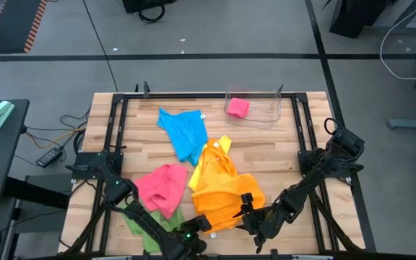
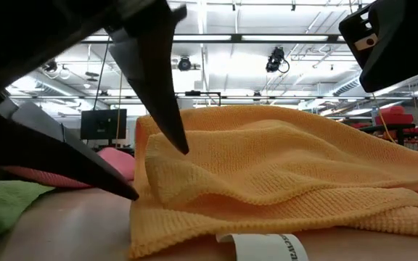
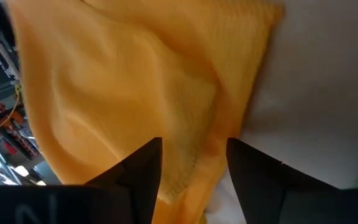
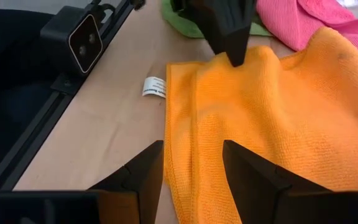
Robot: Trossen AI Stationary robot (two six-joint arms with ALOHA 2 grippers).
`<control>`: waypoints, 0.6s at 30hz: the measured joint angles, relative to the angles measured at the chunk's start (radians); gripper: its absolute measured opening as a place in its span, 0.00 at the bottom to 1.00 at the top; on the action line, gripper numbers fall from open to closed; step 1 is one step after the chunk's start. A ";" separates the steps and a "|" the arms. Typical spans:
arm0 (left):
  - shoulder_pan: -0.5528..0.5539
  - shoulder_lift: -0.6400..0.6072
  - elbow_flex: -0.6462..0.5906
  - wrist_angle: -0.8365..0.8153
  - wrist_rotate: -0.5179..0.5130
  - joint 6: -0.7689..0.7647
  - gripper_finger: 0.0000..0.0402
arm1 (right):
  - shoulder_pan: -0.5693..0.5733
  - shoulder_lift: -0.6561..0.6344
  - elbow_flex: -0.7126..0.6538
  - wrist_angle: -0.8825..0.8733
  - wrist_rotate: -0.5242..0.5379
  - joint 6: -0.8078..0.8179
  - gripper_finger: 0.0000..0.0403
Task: Fold microfiber towels
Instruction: Fold the right orange microfiber cloth
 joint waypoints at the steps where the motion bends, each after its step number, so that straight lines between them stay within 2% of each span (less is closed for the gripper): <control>1: -0.002 0.000 0.001 0.007 -0.004 -0.002 0.45 | 0.000 0.000 0.000 0.000 0.000 0.000 0.43; 6: -0.010 0.000 0.001 0.016 -0.131 -0.008 0.39 | 0.000 0.000 0.000 0.001 0.000 -0.001 0.43; 18: -0.019 0.000 0.001 0.092 -0.120 -0.025 0.30 | -0.006 -0.001 0.000 0.001 0.000 0.000 0.43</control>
